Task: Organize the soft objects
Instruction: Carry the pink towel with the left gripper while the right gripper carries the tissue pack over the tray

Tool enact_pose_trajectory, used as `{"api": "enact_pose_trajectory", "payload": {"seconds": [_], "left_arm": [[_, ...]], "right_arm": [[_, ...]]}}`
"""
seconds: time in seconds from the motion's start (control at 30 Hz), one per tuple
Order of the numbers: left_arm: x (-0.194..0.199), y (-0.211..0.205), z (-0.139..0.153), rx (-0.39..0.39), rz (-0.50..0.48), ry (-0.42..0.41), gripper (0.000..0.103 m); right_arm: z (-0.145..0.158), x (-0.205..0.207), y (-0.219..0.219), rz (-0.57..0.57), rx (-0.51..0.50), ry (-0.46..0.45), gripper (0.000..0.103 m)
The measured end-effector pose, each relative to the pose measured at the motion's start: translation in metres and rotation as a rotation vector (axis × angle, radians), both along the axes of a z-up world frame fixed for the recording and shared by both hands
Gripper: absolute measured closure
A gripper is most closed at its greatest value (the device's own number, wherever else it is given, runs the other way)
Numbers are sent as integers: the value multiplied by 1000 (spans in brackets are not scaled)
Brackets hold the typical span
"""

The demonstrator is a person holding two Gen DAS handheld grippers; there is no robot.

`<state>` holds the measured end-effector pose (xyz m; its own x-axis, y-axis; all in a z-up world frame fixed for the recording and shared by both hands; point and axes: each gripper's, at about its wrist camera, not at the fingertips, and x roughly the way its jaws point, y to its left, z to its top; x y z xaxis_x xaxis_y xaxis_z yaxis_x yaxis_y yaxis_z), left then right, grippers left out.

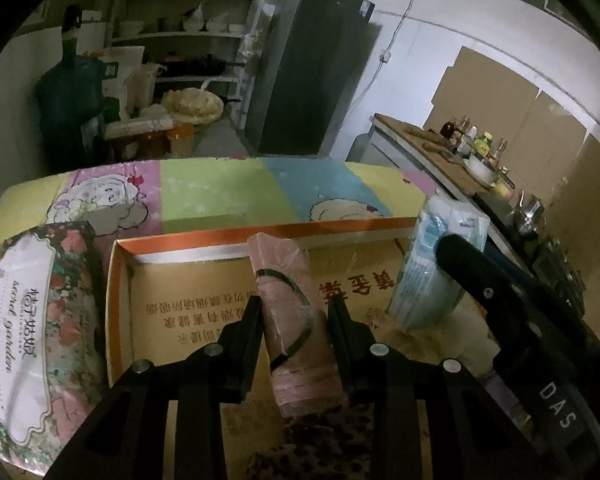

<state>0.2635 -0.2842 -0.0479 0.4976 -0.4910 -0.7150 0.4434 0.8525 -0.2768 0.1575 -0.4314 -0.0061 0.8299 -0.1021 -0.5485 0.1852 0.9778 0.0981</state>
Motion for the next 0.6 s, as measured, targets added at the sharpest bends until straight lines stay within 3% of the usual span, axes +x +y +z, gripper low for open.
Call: {"api": "enact_pose_trajectory", "payload": {"seconds": [0.6], "left_arm": [[4,-6,-13,29,-23,61,70]], "right_arm": [[-14,16,-9,10,38,69,64]]}}
